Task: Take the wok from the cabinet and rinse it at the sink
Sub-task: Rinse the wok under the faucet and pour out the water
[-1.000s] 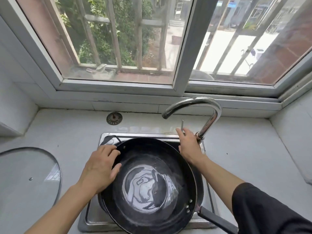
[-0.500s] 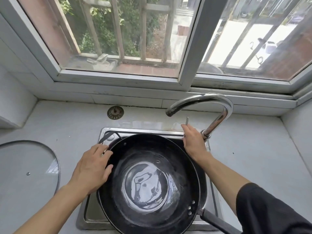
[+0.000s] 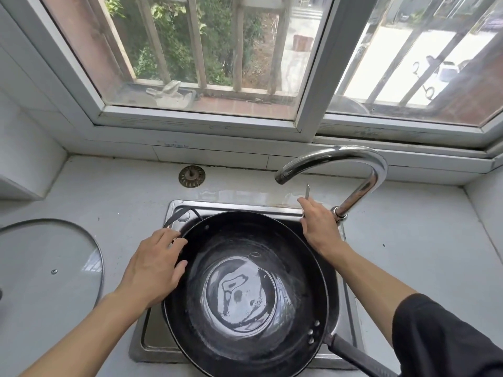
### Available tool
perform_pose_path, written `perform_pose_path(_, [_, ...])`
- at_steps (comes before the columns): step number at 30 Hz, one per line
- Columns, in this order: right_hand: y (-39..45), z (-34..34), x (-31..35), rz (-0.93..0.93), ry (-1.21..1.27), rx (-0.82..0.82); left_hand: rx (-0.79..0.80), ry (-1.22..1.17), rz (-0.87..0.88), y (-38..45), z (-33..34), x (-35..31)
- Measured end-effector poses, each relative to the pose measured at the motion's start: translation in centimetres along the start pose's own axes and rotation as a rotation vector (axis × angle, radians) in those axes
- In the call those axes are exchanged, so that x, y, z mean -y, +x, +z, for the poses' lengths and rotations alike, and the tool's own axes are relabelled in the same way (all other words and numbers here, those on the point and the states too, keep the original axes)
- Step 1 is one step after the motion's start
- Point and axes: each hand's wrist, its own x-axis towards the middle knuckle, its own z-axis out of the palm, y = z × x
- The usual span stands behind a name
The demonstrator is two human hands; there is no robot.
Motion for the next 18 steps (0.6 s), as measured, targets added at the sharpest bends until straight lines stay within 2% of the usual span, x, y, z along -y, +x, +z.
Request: perform_pose_path(18, [-0.06, 0.45, -0.28, -0.07, -0.097, 0.024, 0.0, 0.003, -0.012, -0.05, -0.03, -0.22])
